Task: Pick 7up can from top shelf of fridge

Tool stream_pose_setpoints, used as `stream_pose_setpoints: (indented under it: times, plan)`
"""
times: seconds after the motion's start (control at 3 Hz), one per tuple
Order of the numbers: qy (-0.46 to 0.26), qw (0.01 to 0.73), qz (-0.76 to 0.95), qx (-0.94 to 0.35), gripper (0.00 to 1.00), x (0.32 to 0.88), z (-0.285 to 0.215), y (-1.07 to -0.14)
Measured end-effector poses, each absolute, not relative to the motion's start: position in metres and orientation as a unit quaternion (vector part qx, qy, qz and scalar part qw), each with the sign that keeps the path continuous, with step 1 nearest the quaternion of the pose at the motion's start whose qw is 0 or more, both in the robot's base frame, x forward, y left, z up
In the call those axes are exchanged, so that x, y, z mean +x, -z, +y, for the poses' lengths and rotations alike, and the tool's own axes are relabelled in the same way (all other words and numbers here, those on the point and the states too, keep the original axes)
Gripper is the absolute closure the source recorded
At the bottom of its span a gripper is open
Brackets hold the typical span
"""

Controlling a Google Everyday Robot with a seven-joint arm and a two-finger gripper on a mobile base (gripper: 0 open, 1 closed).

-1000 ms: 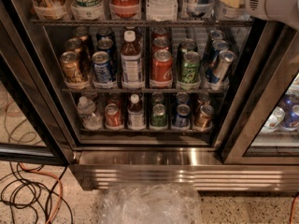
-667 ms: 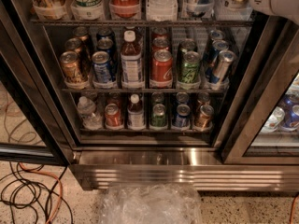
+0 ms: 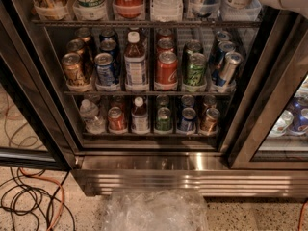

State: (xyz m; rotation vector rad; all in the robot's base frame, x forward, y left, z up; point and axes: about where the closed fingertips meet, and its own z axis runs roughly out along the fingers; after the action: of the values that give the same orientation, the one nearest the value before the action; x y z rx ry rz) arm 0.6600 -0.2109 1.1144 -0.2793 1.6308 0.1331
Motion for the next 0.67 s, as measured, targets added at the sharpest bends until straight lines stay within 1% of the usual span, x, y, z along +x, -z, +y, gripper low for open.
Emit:
stream_pose_setpoints:
  times: [0.33, 0.67]
  plan:
    - [-0.095, 0.648, 0.747, -0.114, 1.0, 0.6563, -0.2037, -1.1017]
    - [-0.097, 0.648, 0.747, -0.114, 1.0, 0.6556, -0.2008, -1.1014]
